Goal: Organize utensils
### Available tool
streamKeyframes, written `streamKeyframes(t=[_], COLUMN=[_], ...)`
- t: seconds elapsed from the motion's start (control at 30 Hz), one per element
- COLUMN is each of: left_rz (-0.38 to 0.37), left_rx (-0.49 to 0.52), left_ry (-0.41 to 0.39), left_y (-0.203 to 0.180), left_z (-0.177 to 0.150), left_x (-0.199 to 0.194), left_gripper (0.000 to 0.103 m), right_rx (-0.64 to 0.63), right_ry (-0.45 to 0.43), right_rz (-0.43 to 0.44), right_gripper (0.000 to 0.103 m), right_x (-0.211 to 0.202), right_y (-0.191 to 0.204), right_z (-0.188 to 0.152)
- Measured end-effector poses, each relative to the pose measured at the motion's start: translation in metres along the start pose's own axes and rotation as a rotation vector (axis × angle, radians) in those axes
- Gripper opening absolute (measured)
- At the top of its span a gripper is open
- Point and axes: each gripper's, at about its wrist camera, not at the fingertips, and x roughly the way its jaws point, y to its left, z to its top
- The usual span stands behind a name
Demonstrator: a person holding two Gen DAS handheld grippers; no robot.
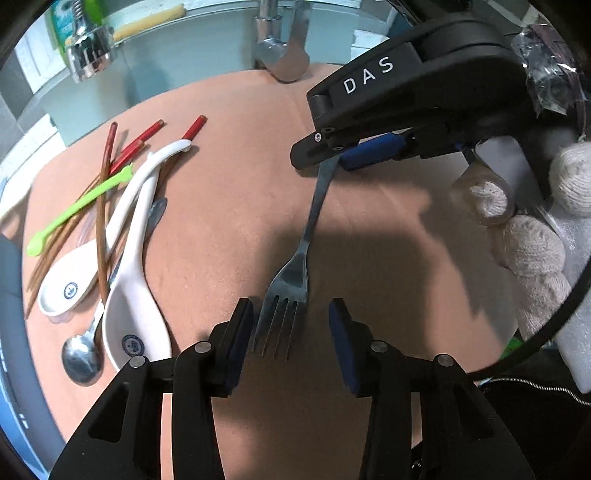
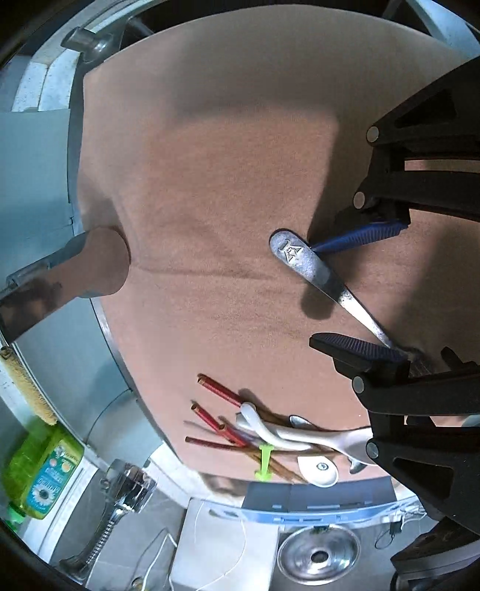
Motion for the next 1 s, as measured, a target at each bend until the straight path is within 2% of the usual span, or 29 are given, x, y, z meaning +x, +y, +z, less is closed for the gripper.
streamKeyframes(t=[0.13, 0.27, 0.4, 0.53, 0.67, 0.7, 0.77, 0.87, 0.9, 1.0], left_rz=[0.078, 0.057, 0.061, 0.034, 0.004, 0.002, -0.004, -0.036, -0.054, -0.107], left_rx=[0.024, 0.078, 0.097, 0.081, 0.053, 0.052, 0.046, 0.011, -0.008, -0.065], left_ry=[-0.019, -0.002, -0.023, -0.046, -0.059, -0.062, -0.066, -0.072, -0.073, -0.08], left_y=[0.008, 0.014, 0.012, 0.015, 0.017, 0.015, 0.012, 0.015, 0.018, 0.025], left_z=[-0.003, -0.013, -0.017, -0.021, -0.023, -0.023, -0.029, -0.031, -0.032, -0.037], left_x=[-0.003, -0.001, 0.0, -0.002, -0.003, -0.003, -0.008, -0.011, -0.011, -0.015], left_gripper=[0.041, 0.041, 0.041, 0.025, 0.024, 0.023, 0.022, 0.022, 0.022, 0.022], right_rx=[-0.007, -0.007, -0.014, 0.019, 0.063, 0.079, 0.105, 0.14, 0.165, 0.225], right_ry=[0.014, 0.006, -0.012, -0.024, -0.028, -0.024, -0.01, 0.026, 0.062, 0.103], right_rz=[-0.052, -0.089, -0.127, -0.129, -0.085, -0.063, -0.025, 0.061, 0.123, 0.215], right_gripper=[0.042, 0.042, 0.035, 0.022, 0.015, 0.008, 0.002, 0.002, 0.007, 0.01], right_x=[0.004, 0.006, 0.006, 0.005, 0.004, 0.004, 0.005, 0.009, 0.013, 0.021], right_y=[0.009, 0.015, 0.016, 0.012, 0.005, 0.004, 0.0, -0.006, -0.01, -0.021], right_z=[0.001, 0.004, 0.003, 0.004, 0.005, 0.006, 0.007, 0.006, 0.006, 0.002])
